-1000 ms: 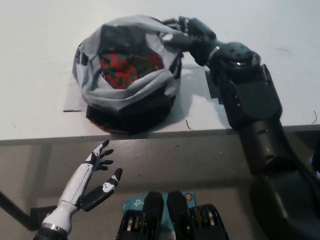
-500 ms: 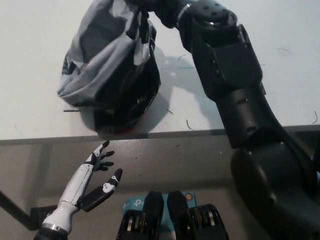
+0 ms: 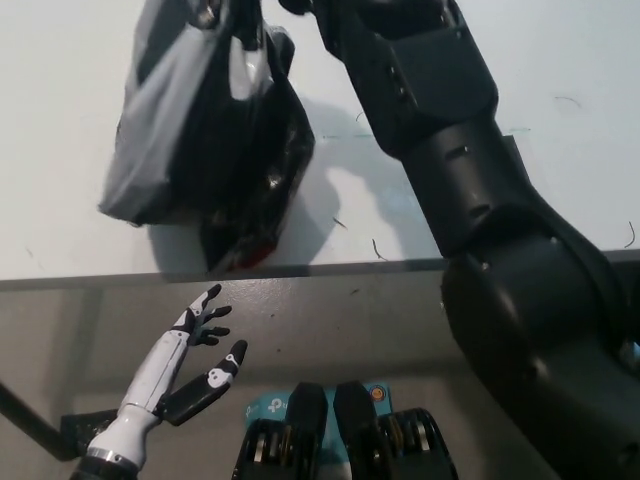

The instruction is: The robot uses its right hand to pick up a bag of coffee beans and puts it in the black plastic bag, then the robot grabs the top of the bag and lifts it.

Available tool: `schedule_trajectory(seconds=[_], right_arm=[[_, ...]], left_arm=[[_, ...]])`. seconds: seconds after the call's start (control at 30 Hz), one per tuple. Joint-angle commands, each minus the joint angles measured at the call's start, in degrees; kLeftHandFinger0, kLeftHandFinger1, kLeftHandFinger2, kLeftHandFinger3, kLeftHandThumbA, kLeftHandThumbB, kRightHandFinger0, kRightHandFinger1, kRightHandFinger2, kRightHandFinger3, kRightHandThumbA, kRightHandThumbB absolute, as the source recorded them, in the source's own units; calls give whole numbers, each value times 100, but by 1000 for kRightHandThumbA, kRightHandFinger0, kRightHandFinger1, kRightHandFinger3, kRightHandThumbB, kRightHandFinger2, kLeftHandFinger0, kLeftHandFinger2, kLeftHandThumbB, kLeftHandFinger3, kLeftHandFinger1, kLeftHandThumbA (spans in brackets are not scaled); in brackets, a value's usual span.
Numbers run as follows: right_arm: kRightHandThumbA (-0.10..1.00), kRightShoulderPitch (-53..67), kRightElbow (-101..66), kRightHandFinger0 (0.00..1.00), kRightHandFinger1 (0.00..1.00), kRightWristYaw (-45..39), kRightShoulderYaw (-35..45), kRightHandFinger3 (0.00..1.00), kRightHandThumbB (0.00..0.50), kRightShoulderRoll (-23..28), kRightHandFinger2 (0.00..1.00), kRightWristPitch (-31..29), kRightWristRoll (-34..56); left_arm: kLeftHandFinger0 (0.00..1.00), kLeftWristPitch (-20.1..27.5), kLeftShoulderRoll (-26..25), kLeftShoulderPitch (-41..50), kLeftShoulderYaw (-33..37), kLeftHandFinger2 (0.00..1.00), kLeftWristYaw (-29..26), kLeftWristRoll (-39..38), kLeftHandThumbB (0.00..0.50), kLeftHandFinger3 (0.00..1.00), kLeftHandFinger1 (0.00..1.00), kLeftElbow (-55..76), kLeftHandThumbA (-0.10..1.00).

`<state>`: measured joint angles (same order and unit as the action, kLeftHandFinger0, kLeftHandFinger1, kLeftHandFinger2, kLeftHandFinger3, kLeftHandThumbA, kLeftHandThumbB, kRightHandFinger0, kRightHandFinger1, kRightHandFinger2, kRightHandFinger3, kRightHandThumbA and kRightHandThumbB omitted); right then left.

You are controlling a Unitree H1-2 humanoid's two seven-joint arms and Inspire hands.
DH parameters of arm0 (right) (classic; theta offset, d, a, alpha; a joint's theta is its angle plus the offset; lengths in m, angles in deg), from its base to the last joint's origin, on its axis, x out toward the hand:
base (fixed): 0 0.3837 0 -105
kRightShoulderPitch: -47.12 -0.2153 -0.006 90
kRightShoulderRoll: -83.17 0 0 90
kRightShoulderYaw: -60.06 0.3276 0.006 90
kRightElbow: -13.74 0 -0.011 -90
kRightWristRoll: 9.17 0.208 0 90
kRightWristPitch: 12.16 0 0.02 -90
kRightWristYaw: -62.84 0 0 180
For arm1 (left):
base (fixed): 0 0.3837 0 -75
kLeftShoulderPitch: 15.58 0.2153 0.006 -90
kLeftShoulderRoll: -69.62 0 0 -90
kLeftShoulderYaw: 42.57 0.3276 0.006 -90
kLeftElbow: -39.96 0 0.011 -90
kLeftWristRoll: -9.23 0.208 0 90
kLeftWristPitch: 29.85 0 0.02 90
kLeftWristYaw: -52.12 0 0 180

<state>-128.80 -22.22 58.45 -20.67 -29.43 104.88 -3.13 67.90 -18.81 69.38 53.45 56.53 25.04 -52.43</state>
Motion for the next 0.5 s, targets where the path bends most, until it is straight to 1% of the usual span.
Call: schedule_trajectory(seconds=[0.0,0.03,0.07,0.1,0.17,0.2,0.3,0.33,0.4,0.47], right_arm=[[376,-1563,-91,0,192,181,230,655,57,72,644,-11,438],[351,-1683,-37,0,163,173,225,600,59,108,606,-11,443],[345,-1733,-13,0,156,171,219,589,63,126,601,-11,440],[343,-1807,22,0,152,184,213,578,50,148,597,-11,422],[327,-1943,77,0,152,240,239,603,27,166,619,-11,399],[301,-2020,90,0,153,266,259,621,29,174,624,-11,392],[274,-2184,143,0,161,321,303,643,34,196,623,-46,384],[261,-2261,199,0,166,343,322,652,28,212,614,-113,385],[260,-2312,252,0,166,353,333,653,43,225,598,-198,376],[263,-2339,309,0,189,400,381,662,43,226,612,-315,395]], left_arm=[[753,170,-27,-37,60,837,15,43,98,1000,725,73,536],[747,172,-21,-41,64,834,17,33,89,1000,719,69,507],[747,171,-15,-45,68,834,16,31,89,1000,718,66,502],[747,156,-12,-50,74,835,28,19,89,1000,718,71,498],[752,195,-10,-60,73,832,30,-14,100,1000,718,36,488],[751,222,-6,-61,73,831,27,-29,102,1000,717,21,486],[742,286,-10,-73,85,821,-8,14,100,1000,709,-15,483],[742,252,-19,-72,88,820,11,13,113,1000,715,7,499],[742,234,-16,-72,91,817,13,20,113,1000,714,29,504],[732,256,-9,-78,102,802,-10,54,106,1000,704,26,497]])
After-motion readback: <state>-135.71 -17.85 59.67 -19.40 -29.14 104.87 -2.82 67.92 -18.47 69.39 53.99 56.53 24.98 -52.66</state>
